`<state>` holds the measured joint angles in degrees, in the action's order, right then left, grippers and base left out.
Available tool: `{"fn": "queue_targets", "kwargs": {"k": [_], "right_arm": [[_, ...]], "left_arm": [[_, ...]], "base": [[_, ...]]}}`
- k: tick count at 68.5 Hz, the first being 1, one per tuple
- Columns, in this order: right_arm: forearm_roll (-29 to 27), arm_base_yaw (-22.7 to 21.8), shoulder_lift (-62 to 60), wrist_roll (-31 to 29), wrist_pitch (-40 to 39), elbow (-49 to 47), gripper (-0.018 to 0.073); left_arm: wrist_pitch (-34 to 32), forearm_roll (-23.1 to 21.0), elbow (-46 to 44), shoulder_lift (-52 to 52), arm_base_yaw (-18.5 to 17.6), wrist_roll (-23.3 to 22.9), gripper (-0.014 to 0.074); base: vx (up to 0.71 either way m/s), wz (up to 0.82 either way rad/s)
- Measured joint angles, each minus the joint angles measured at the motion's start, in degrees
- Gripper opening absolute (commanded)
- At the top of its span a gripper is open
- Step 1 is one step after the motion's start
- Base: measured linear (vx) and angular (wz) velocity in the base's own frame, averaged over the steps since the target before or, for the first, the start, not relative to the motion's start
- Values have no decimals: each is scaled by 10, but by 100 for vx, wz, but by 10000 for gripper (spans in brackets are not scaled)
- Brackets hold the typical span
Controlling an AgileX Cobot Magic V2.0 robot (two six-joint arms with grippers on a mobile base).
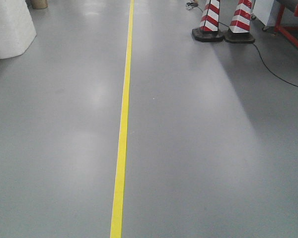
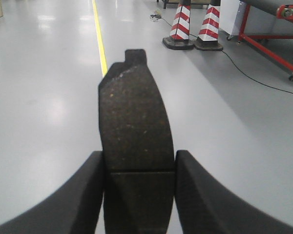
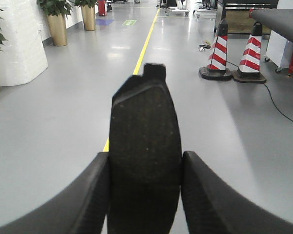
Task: Move and align brake pads A on conveyor
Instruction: 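Drive the base away from the table holding both brake pads, then drive past the striped cones toward the black conveyor belt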
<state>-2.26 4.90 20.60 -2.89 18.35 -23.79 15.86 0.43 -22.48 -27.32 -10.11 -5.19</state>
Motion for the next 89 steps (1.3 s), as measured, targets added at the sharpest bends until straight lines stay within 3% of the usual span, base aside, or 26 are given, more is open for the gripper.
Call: {"fn": "queue_targets", "kwargs": {"k": [89], "right_arm": [[0, 0, 0, 0, 0, 0, -11]], "left_arm": [[0, 0, 0, 0, 0, 0, -6]], "base": [[66, 1]]}}
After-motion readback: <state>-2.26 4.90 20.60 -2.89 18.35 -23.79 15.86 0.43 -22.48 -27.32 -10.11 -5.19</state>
